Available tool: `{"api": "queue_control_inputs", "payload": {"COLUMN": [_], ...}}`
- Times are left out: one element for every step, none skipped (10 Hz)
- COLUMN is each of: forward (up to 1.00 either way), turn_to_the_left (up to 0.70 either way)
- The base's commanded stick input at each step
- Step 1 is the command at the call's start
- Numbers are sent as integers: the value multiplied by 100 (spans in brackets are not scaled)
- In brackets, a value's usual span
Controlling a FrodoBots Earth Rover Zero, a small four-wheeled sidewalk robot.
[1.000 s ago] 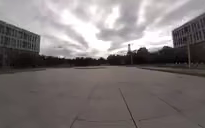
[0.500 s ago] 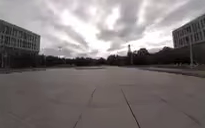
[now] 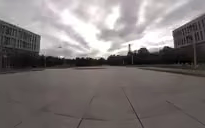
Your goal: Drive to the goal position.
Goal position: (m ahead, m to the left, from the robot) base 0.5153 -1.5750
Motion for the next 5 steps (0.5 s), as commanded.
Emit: {"api": "queue_control_inputs", "payload": {"forward": [51,54,57,60,64], "turn_to_the_left": [0,0,0,0,0]}}
